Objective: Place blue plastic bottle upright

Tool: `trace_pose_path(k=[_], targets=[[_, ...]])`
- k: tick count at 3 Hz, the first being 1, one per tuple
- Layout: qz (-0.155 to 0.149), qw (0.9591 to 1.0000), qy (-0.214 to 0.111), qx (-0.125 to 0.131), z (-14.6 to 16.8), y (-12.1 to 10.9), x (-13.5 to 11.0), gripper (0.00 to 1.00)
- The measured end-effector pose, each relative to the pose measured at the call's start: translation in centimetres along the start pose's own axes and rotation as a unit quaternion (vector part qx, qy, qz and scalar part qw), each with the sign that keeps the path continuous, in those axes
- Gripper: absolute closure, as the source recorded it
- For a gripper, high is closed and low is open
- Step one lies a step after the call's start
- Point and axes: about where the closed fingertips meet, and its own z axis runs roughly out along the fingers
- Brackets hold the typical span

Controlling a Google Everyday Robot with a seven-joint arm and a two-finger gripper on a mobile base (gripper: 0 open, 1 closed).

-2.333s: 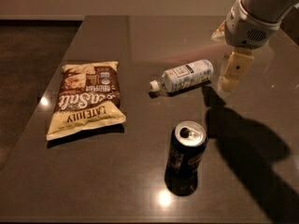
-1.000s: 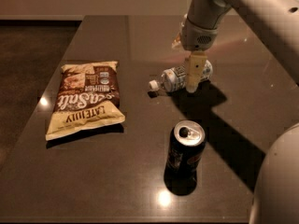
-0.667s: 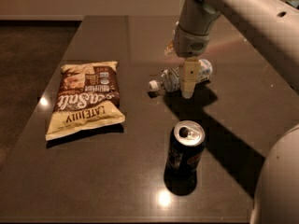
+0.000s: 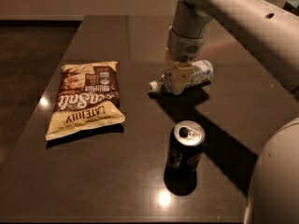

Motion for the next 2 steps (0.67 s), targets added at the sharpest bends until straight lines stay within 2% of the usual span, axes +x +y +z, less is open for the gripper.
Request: trace_pose_path(k=[1,2], targets=[[0.018,0.9996,-0.024,-0.003,-1.0,-0.2,0.0,0.63],[0.045,0.9965,-0.07,0.009,-3.4,-1.0,0.0,0.86]])
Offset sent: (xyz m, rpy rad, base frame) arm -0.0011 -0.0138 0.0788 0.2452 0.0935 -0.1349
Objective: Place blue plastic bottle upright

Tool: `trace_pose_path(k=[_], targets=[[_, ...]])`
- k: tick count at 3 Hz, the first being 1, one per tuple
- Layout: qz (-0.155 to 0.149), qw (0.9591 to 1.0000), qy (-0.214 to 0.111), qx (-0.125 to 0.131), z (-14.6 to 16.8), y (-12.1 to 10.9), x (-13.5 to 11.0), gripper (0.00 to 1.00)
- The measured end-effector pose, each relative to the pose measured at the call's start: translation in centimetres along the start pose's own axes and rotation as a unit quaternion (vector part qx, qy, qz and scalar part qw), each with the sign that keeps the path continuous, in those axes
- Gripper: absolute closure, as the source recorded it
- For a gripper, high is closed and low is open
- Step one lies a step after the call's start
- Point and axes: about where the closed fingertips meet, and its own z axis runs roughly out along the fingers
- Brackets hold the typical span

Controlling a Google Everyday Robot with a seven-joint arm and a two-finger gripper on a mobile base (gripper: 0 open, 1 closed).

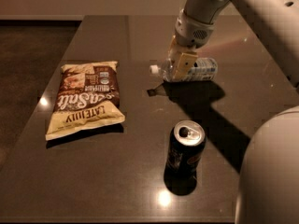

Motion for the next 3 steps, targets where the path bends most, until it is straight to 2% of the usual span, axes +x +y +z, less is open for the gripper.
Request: trace_pose_path(k=[1,2,3], targets=[[0.037,0.9969,-0.066,0.025,-3.5,-1.0,-0.5,1.0],[0.07,0.9844,-0.151,0.057,-7.7,-0.6,-1.7,1.0],[0.1,0.9639,-0.233,0.08,-11.0,0.8,-2.3,1.0]])
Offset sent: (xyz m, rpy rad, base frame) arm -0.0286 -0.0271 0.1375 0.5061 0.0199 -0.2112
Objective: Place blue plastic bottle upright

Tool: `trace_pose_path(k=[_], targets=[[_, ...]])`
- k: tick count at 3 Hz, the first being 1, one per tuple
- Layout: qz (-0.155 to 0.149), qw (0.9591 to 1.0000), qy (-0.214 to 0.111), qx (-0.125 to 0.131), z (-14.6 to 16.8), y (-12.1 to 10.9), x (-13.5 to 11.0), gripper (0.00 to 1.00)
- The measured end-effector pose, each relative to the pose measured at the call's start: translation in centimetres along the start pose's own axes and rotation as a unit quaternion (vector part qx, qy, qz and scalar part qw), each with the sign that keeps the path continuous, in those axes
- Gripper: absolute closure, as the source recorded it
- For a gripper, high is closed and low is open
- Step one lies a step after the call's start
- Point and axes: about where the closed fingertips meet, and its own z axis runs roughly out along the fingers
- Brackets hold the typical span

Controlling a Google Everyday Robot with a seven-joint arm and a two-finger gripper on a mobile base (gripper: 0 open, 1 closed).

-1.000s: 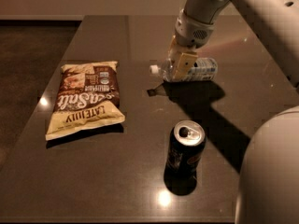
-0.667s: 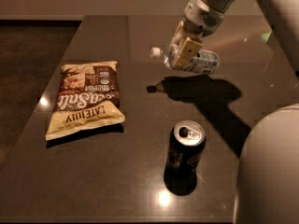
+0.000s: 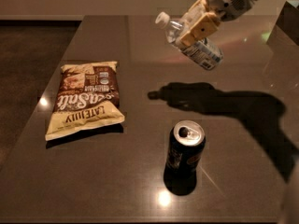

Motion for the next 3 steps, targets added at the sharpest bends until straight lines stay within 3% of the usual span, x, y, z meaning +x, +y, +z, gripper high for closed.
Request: trace_pose_path(k=[1,2,3], targets=[[0.043,0.9954,-0.085,0.012,-1.4,1.6,-0.1,1.0],[0.078,0.9827,-0.167,0.022,-1.6,2.9,0.4,1.0],[0.102,0.9634,-0.246,0.032,-1.2,3.7,1.0,1.0]])
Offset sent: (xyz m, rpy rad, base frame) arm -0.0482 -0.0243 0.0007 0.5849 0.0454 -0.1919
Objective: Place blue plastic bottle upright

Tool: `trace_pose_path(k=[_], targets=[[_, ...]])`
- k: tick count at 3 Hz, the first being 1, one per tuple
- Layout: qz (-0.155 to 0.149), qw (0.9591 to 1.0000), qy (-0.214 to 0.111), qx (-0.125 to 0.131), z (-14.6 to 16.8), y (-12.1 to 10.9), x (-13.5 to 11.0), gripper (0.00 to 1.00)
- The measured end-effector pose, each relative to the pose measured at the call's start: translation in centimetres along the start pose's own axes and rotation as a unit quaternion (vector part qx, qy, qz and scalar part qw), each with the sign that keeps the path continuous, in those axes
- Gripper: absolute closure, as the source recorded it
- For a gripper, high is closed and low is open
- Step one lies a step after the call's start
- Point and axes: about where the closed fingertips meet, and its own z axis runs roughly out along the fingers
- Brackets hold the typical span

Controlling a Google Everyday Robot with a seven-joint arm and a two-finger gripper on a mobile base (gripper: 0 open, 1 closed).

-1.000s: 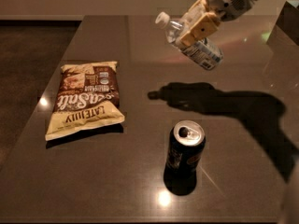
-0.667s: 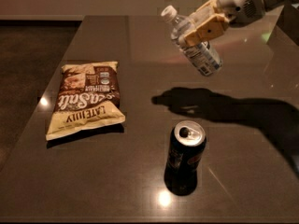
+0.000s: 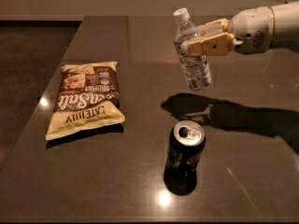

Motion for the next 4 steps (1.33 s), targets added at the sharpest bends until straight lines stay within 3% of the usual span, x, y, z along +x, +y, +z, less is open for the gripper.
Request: trace_pose_path(k=[1,2,4], targets=[[0.006,0.9978,-0.066,0.007,0.1,0.5,0.6,1.0],[0.006,0.9928,-0.118,0.02,0.4,0.9,1.9,1.0],[0.001,0.9838,-0.177,0.028,0.9,1.4,3.4,1.0]])
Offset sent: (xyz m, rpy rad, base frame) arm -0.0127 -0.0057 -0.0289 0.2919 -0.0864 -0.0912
